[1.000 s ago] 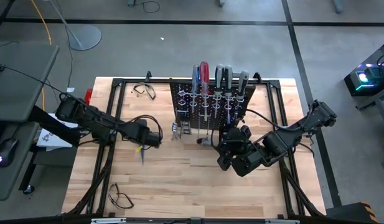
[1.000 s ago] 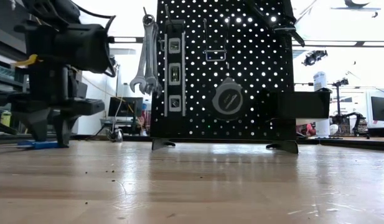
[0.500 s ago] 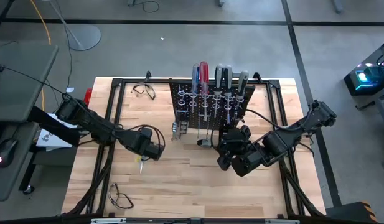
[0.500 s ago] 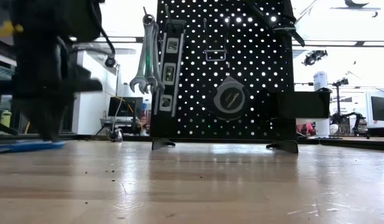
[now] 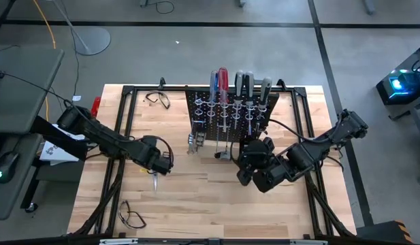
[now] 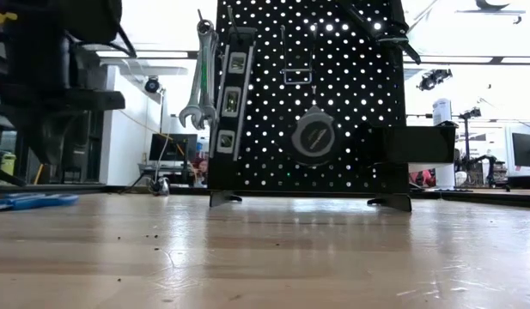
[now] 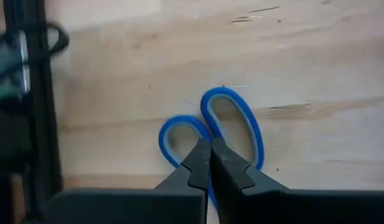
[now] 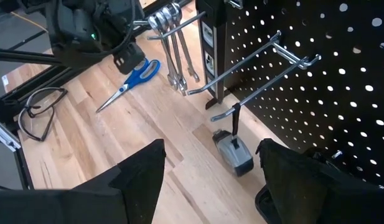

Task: Hang tools onto peg board
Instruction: Hang the blue scissors on the pegboard

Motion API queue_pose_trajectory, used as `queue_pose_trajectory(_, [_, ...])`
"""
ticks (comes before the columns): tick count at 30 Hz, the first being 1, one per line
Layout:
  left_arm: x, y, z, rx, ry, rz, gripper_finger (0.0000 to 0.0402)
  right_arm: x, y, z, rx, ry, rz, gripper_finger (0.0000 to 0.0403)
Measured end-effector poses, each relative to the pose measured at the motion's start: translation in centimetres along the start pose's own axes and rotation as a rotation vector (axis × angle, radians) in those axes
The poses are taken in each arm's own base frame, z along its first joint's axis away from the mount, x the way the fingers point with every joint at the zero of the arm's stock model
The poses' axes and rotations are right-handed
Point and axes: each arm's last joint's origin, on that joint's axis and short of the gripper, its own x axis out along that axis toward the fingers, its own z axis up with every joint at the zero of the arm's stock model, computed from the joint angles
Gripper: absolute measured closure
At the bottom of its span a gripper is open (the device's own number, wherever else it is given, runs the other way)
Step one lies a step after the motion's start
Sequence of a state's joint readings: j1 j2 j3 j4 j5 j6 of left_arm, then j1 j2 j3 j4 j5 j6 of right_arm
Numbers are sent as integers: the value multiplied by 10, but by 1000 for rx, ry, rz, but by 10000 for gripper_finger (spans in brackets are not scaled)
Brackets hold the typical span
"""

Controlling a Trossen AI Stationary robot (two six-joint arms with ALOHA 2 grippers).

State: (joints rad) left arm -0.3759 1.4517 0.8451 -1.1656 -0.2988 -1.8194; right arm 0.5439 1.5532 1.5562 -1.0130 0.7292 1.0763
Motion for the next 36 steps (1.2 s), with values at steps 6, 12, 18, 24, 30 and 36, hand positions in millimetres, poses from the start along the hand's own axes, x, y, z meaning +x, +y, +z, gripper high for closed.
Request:
queue_pose_trajectory(6, [14,0,-8,-155,48,-30,366,0,0,0,-1,-3,-2,151])
queue_pose_trajectory(12, [29,10,-12,-286,68,28,318,0,0,0,-10,0,0,151])
queue_pose_trajectory(18, [33,0,-12,-318,70,-84,297,0,0,0,-54,0,-1,151])
queue_pose_trajectory(24, [28,1,-9,-333,23,-72,296,1,-1,1,-62,0,-7,151])
queue_pose_trajectory(30, [28,-3,-8,-332,18,-110,296,4,-3,3,-59,-3,-20,151])
queue_pose_trajectory(36, [31,-6,-4,-257,15,-113,296,8,-6,8,-53,-5,-35,151])
